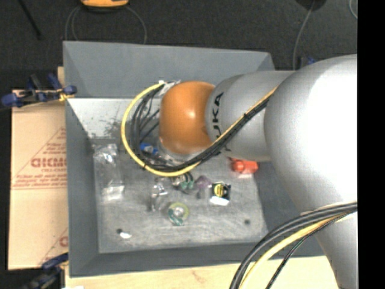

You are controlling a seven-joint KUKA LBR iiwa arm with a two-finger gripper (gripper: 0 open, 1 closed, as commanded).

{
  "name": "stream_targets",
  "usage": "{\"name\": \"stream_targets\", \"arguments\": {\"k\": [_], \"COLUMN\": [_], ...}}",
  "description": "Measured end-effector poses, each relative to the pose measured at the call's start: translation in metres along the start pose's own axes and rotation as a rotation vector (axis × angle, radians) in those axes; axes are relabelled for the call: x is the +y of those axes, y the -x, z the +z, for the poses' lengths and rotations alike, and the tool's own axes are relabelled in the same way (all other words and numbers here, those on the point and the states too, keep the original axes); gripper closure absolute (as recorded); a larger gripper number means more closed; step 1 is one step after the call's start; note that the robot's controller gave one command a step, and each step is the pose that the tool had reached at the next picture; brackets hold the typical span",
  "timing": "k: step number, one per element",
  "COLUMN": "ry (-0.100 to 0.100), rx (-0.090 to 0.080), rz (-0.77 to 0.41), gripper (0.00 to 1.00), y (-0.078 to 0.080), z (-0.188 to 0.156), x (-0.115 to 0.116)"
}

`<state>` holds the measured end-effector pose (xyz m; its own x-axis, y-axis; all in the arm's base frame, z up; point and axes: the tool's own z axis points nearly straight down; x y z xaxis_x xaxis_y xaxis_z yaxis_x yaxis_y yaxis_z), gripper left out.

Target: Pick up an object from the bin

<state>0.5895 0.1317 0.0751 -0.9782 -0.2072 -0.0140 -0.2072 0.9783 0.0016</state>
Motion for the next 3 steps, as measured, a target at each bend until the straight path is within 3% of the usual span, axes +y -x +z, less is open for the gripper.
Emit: {"name": "stream_targets", "arguments": {"k": [1, 2, 3], "ry": [-0.001, 0.0, -0.003], "rx": [-0.008, -0.001, 0.01], "rz": [-0.162, -0.14, -0.187], "gripper": [0.0, 0.0, 0.0], "y": [-0.038, -0.076, -0.087], "z": [-0.001, -0.003, -0.007], "x": [-0.026, -0.045, -0.092]}}
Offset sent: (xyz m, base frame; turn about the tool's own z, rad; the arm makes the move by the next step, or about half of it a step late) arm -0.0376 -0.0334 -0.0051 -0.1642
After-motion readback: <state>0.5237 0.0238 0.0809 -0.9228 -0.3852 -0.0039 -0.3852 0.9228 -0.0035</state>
